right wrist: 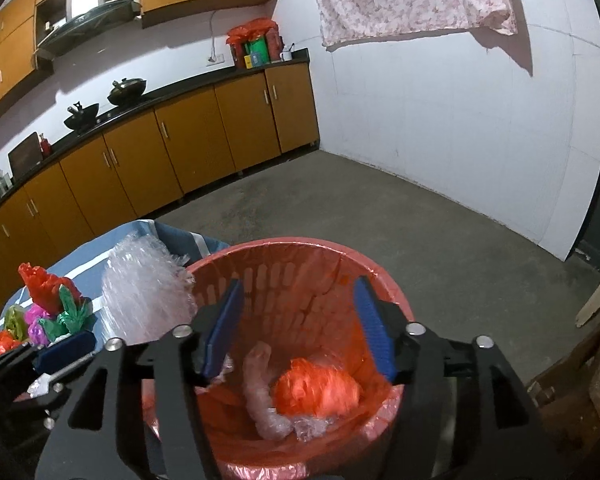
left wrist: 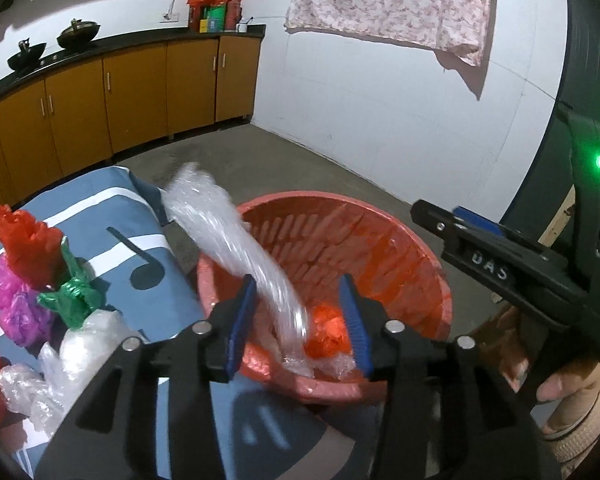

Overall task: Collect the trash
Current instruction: 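Drop the bubble wrap and orange bag into the basket by opening both grippers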

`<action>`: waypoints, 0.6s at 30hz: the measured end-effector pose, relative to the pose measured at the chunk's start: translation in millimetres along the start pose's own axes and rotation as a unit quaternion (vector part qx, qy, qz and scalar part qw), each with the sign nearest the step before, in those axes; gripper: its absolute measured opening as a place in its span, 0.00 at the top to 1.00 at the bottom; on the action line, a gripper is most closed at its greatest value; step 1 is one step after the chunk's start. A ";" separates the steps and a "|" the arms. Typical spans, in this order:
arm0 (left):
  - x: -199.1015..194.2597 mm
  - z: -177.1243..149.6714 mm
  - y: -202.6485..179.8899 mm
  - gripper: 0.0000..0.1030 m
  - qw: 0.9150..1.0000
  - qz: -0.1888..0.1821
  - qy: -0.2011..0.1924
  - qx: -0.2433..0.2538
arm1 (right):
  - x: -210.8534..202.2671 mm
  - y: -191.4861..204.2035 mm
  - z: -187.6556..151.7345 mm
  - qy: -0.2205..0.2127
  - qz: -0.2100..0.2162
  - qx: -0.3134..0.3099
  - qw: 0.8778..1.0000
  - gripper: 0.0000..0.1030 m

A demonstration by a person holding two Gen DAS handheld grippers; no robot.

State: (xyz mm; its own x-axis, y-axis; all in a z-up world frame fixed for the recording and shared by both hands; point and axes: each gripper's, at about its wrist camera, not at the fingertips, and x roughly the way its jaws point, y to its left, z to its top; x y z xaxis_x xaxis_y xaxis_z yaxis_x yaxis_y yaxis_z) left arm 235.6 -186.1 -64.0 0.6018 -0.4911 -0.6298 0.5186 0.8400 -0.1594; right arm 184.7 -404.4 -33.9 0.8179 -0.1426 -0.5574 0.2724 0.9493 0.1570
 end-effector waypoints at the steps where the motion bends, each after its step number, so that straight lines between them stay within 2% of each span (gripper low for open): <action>1: -2.3 -0.4 0.9 0.56 1.000 -0.001 -0.001 -0.001 | -3.9 0.5 -1.3 -0.003 -0.004 -0.003 1.000 0.38; 11: -34.1 -6.5 9.8 0.55 1.000 -0.004 -0.017 -0.016 | -25.4 -1.9 -3.4 -0.014 -0.014 0.007 1.000 0.36; 15: -57.7 -12.9 23.2 0.52 0.999 0.015 -0.031 -0.025 | -32.3 5.4 -6.0 -0.018 -0.008 0.003 1.000 0.35; 18: -81.9 -21.7 38.1 0.46 0.998 0.042 -0.047 -0.031 | -37.1 13.9 -9.7 -0.020 -0.001 -0.001 1.000 0.32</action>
State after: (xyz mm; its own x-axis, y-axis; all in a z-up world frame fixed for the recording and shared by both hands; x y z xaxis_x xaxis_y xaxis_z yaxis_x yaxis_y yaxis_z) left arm 192.9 -108.9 -35.0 0.6970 -0.4351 -0.5700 0.4269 0.8905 -0.1577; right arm 153.2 -383.2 -18.9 0.8374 -0.1548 -0.5242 0.2721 0.9498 0.1542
